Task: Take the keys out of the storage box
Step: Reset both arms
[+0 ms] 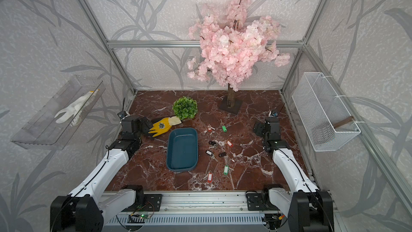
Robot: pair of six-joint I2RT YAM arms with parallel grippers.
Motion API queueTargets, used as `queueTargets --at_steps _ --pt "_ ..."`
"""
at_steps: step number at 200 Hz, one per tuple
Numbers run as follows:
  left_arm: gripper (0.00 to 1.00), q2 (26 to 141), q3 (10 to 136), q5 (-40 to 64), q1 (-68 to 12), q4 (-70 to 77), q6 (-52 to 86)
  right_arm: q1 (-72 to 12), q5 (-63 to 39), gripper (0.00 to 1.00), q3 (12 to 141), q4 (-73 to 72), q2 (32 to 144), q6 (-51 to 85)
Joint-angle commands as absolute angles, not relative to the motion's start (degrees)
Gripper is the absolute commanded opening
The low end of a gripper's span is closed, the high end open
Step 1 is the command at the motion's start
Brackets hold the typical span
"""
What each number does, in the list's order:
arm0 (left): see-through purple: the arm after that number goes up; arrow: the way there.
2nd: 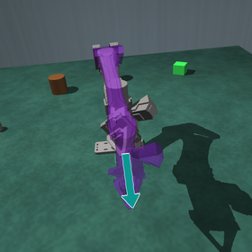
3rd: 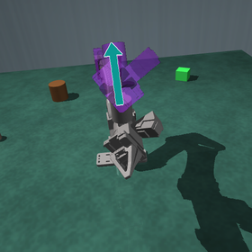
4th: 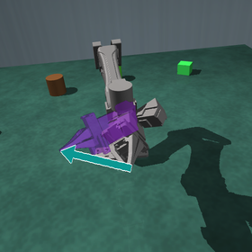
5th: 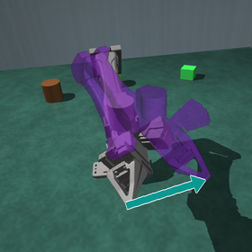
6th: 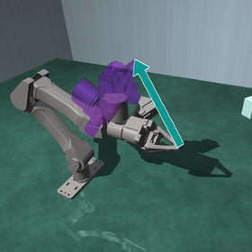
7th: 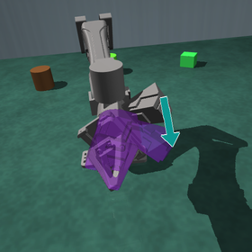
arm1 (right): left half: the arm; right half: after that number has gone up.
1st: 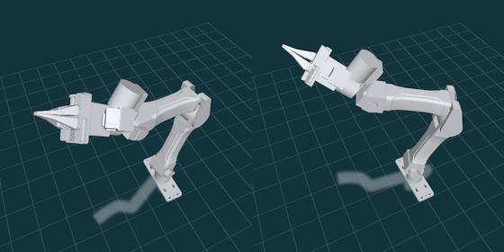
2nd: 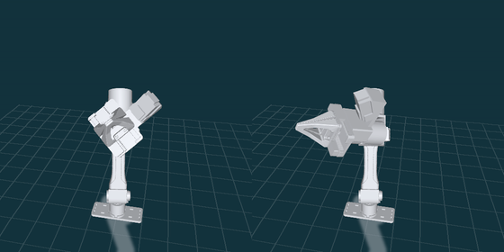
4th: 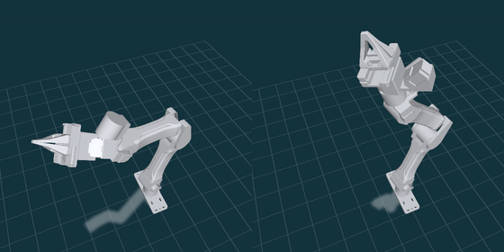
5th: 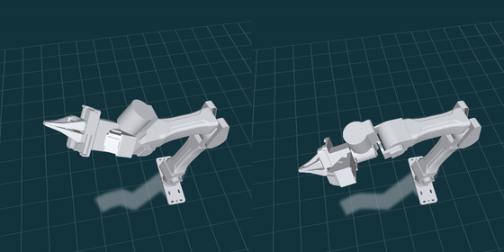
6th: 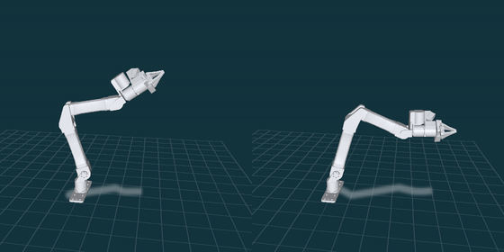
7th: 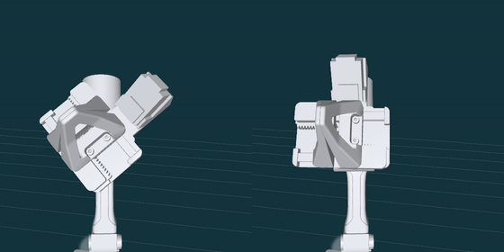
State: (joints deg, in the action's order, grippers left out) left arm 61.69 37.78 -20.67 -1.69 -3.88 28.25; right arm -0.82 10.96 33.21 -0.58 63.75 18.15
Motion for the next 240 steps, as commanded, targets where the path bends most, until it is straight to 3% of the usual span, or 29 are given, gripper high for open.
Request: queueTargets --at_steps 1,41,85,117,159,205,227,240 --pt "1.0 64.4 36.3 -25.1 -1.5 3.4 22.8 0.0 15.5 0.99 28.5 -14.9 68.4 15.0" --pt "1.0 67.6 29.8 -25.5 -1.5 16.1 17.2 0.0 15.2 0.99 21.6 -37.4 77.4 12.2" --pt "1.0 71.8 25.6 -23.6 -1.5 25.8 13.5 0.0 8.1 0.99 18.5 -50.6 80.4 4.2" --pt "1.0 74.3 23.8 -21.7 -1.6 31.8 10.1 0.0 7.9 0.99 14.8 -71.3 93.0 3.3" --pt "1.0 76.7 20.8 -18.4 -1.5 41.6 5.2 0.4 8.7 0.99 20.7 -55.4 90.1 4.9" --pt "1.0 89.0 19.1 -15.4 -1.4 57.9 2.9 0.4 8.7 0.99 20.4 -56.8 90.5 4.7" --pt "1.0 86.9 23.5 -16.1 -1.2 45.4 4.0 0.4 8.6 0.99 20.4 -57.2 90.6 4.6" --pt "1.0 88.3 22.6 -15.7 -0.6 50.1 4.2 0.4 8.4 1.0 20.2 -57.5 90.7 4.4"
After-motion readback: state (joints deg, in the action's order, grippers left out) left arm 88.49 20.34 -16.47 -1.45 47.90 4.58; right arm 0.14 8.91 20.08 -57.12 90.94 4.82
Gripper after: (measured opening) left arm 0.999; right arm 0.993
